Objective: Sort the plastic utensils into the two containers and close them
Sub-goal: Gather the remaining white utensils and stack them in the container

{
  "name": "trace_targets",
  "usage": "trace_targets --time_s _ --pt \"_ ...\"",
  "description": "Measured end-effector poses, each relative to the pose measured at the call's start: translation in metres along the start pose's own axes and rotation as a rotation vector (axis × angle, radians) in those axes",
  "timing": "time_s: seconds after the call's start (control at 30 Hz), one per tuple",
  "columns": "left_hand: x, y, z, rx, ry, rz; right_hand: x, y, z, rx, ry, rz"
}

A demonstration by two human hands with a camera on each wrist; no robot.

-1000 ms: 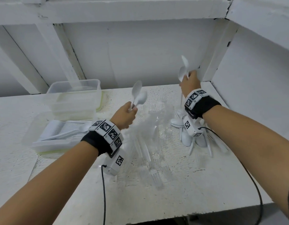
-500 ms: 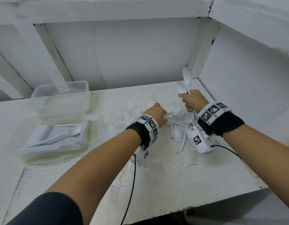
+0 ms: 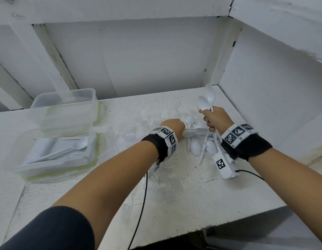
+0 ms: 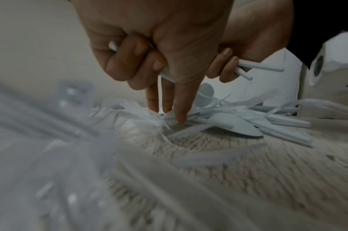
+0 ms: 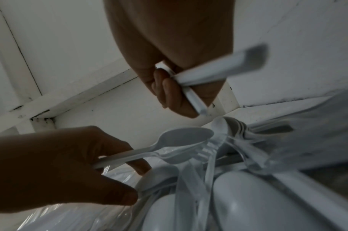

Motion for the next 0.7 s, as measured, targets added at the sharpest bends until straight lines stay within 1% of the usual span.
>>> trace_targets --time_s 0.2,0.33,0.43,0.5,0.57,0.63,0.7 --pt "0.003 0.003 -0.005 0.037 0.063 -0.002 -0.001 0.007 0.003 0.020 -0.009 -0.006" --pt "0.015 0.019 -0.015 0.056 0.129 0.073 0.007 0.006 0.001 0.077 0.010 0.045" --pt "0.029 0.034 -0.029 0.096 0.209 0.147 0.010 0.004 -0.001 0.141 0.072 0.060" --pt "0.040 0.048 -0.042 0.142 0.274 0.206 0.007 0.004 -0.004 0.211 0.183 0.060" --pt "0.051 0.065 -0.058 0.195 0.331 0.283 -0.001 0.005 -0.005 0.255 0.365 0.042" --pt "0.060 0.085 -0.074 0.246 0.362 0.357 -0.014 0.005 -0.003 0.262 0.555 -0.015" --pt "0.065 0.105 -0.090 0.296 0.381 0.427 -0.029 0.008 0.001 0.261 0.738 -0.110"
Point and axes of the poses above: each hand's wrist, its own y-axis away from the middle knuckle, its own x-axis out of the back of the hand, z = x × y, the point moved 6 cm from there along -y, towards the middle knuckle, and after that the axes turned 5 degrees about -x, right-handed, at the moved point
